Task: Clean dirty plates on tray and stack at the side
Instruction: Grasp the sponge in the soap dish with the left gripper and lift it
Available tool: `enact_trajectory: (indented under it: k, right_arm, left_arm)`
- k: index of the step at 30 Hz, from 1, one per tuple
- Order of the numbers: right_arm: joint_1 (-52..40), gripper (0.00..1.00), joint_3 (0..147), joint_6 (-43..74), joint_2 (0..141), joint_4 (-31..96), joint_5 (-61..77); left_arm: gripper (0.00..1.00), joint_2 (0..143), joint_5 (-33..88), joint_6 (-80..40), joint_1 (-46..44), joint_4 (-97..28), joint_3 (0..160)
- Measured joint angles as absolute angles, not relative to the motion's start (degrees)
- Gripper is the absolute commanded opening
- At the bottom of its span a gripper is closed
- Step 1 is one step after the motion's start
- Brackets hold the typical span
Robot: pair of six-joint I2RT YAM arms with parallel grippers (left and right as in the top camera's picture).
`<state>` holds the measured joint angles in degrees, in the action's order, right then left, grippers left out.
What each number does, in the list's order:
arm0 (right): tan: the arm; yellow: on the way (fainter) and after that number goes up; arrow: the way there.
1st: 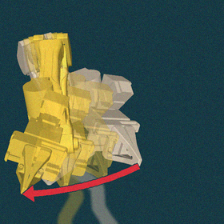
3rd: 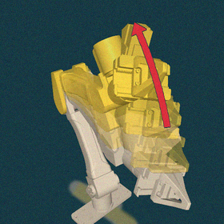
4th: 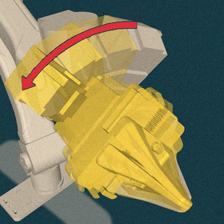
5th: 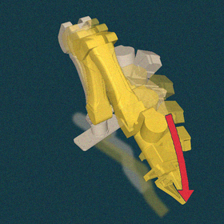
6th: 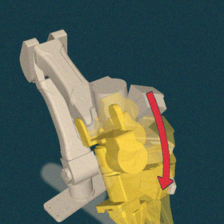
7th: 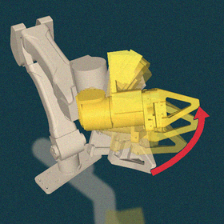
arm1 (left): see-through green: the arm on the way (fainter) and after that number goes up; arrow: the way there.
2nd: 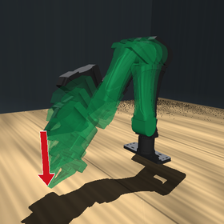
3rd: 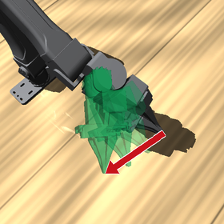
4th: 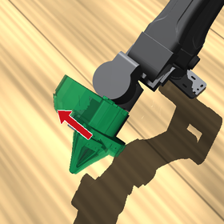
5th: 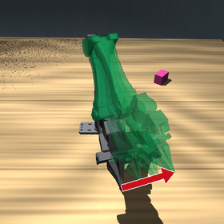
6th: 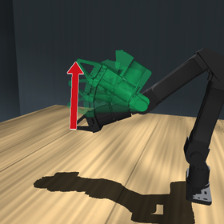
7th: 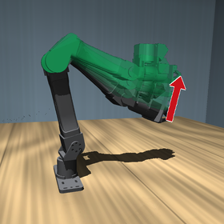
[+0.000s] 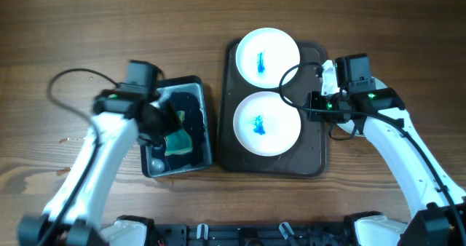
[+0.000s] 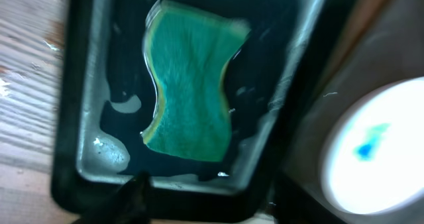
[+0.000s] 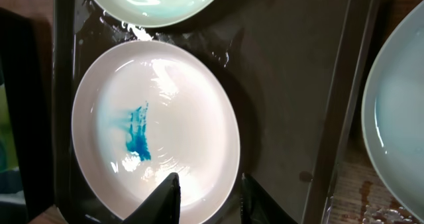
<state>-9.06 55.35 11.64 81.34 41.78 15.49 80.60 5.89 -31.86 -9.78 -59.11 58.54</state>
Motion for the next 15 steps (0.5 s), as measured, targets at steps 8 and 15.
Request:
enact_trajectory:
  k: [8, 15]
  right_arm:
    - [-9.1, 0.32, 55.4, 11.6, 81.3, 42.1, 16.1]
    - [-9.1, 0.35, 55.4, 11.6, 81.3, 42.0, 16.1]
  left_arm:
    - [0.36, 94.0, 4.3, -34.0, -11.2, -55.3, 56.4]
    - [0.04, 100.6, 3.7, -34.8, -14.4, -52.3, 57.1]
